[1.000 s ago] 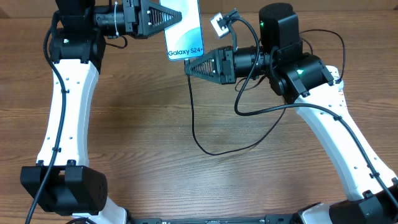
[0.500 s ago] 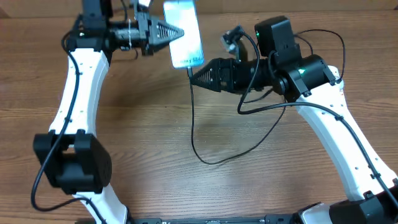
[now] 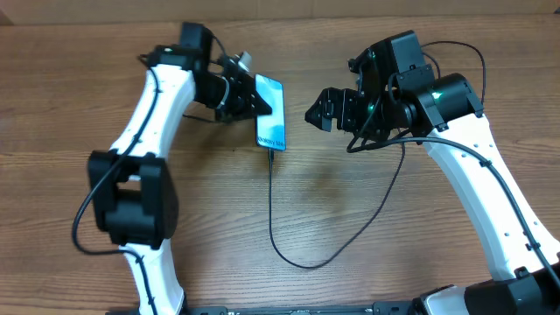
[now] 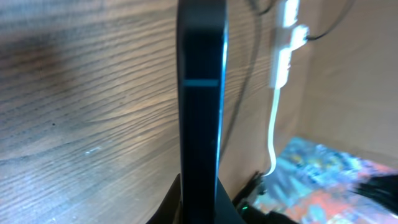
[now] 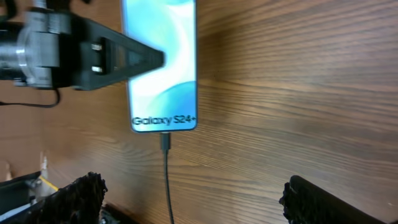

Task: Plug charger to phone and switch on socket
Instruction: 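Lower the phone flat onto the table with the left gripper and release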

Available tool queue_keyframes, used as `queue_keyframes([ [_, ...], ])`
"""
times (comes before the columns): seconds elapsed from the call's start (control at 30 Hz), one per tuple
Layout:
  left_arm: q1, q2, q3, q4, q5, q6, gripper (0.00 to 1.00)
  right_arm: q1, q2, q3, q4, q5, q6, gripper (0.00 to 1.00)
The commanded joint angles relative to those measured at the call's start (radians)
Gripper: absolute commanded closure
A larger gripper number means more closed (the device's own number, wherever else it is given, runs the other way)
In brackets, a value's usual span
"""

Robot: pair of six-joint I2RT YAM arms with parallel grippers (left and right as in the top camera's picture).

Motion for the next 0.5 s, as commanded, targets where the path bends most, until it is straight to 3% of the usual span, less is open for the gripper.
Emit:
queue_keyframes([
  [0.0,-0.026,0.069,0.014,-0.002,0.007,0.054,0.96,-0.005,-0.031,0.016,-0.037,0.105,-0.006,0.06],
  [0.2,-0.034,0.122,0.014,0.009,-0.042,0.122,0.96,-0.005,-0.031,0.016,-0.105,0.209,-0.006,0.0],
  [0.3,-0.034,0.144,0.014,0.014,-0.153,0.093,0.96,-0.005,-0.031,0.016,-0.114,0.251,-0.005,0.0],
  [0.47,-0.034,0.192,0.014,0.029,-0.161,0.07,0.96,-0.005,-0.031,0.016,-0.13,0.252,-0.005,0.0],
])
